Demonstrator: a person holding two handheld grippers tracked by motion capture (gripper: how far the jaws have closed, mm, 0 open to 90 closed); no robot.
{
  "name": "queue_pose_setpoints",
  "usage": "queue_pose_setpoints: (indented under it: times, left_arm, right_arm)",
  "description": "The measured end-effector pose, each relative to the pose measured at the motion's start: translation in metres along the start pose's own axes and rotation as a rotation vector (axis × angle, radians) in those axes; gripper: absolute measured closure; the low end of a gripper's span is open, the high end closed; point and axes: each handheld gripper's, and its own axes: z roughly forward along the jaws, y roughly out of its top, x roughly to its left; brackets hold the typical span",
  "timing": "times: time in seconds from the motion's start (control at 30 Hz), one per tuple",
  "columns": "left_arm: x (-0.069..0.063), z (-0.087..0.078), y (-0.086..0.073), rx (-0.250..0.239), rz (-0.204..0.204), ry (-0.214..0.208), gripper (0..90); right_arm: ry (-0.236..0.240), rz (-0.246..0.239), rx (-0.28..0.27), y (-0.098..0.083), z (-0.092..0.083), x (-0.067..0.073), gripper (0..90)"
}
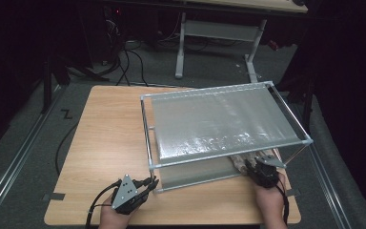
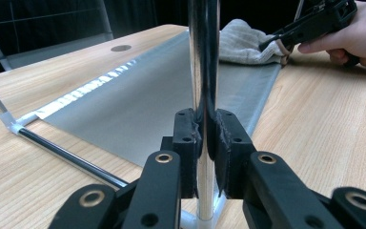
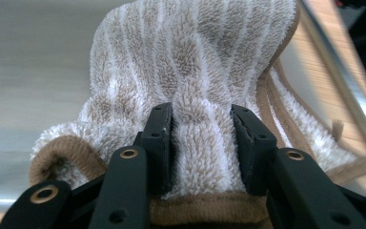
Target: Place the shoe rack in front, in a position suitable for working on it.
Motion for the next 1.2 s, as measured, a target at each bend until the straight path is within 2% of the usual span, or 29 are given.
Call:
queue_pose_setpoints:
  times: [0.07, 0.1, 0.17, 0.2, 0.3, 0.4, 0.47, 0.6, 0.77, 0.8, 0.9, 0.93, 1.1, 1.2]
  left_arm:
    - [0.0, 0.0, 0.0, -0.001, 0.001, 0.001, 80.3]
    - [0.0, 0.0, 0.0, -0.001, 0.0, 0.001, 80.3]
    - [0.0, 0.0, 0.0, 0.0, 0.0, 0.001, 80.3]
    - [0.0, 0.0, 0.0, -0.001, 0.0, 0.0, 80.3]
    - [0.0, 0.0, 0.0, -0.004, 0.0, 0.001, 80.3]
    - [0.0, 0.0, -0.001, -0.009, -0.001, -0.001, 80.3]
    - [0.0, 0.0, -0.001, -0.012, -0.001, -0.001, 80.3]
    - [0.0, 0.0, -0.002, -0.014, 0.002, -0.003, 80.1]
    - [0.0, 0.0, -0.002, -0.015, 0.002, -0.005, 80.2]
    - [0.0, 0.0, -0.002, -0.016, 0.005, -0.005, 80.2]
    - [0.0, 0.0, -0.002, -0.019, 0.011, -0.004, 80.0]
    - [0.0, 0.001, -0.003, -0.021, 0.011, -0.004, 80.0]
    - [0.0, 0.001, -0.003, -0.023, 0.016, 0.0, 79.8]
    - [-0.001, 0.001, -0.003, -0.023, 0.015, 0.002, 79.8]
  right_arm:
    - [-0.008, 0.032, 0.006, 0.0, 0.0, -0.008, 62.4]
    - [-0.036, 0.02, 0.006, 0.0, 0.0, -0.014, 62.5]
    - [-0.074, 0.033, 0.009, -0.001, 0.0, -0.024, 62.5]
    - [-0.073, 0.051, 0.008, -0.001, 0.0, -0.027, 62.6]
    - [-0.098, 0.058, 0.005, -0.003, 0.0, -0.038, 62.7]
    - [-0.102, 0.101, -0.002, -0.003, -0.002, -0.045, 63.0]
    - [-0.109, 0.081, -0.01, -0.004, -0.001, -0.044, 62.4]
    - [-0.112, 0.081, -0.01, -0.004, 0.002, -0.042, 58.4]
    - [-0.093, 0.095, 0.003, -0.005, 0.005, -0.043, 55.1]
    - [-0.09, 0.112, 0.007, -0.005, 0.004, -0.043, 54.2]
    - [-0.072, 0.116, 0.01, -0.004, 0.006, -0.043, 49.0]
    - [-0.072, 0.134, 0.014, -0.004, 0.006, -0.041, 47.5]
    - [-0.073, 0.142, 0.012, -0.003, 0.007, -0.037, 40.9]
    - [-0.07, 0.144, 0.01, -0.003, 0.008, -0.035, 40.1]
